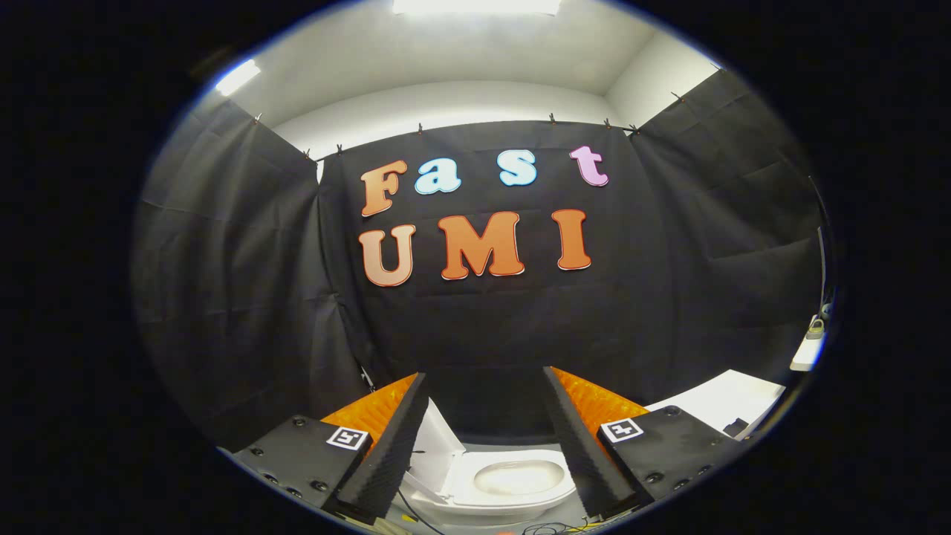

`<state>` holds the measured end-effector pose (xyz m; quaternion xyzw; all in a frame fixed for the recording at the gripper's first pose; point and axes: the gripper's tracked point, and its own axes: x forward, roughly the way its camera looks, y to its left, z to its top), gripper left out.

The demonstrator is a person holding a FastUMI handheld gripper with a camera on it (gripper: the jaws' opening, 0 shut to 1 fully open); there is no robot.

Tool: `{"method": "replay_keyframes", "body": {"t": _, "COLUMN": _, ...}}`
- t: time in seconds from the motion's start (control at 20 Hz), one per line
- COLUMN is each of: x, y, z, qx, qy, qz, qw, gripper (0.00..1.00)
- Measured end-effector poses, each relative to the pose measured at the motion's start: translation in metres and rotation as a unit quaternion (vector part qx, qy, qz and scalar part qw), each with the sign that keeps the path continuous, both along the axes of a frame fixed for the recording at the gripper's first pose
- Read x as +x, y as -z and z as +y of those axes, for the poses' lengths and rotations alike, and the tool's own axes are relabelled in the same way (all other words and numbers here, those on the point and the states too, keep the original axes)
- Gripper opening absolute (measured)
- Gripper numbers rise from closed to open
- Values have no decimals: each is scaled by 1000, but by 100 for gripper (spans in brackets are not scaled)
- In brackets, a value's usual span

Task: Open the toilet lid.

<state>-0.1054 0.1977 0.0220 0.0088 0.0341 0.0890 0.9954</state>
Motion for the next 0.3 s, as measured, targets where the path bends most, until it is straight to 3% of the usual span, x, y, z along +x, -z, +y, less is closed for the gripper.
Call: {"method": "replay_keyframes", "body": {"t": 0.3, "x": 0, "y": 5, "z": 2, "qx": 2, "qy": -2, "qz": 2, "qw": 1000, "gripper": 98}}
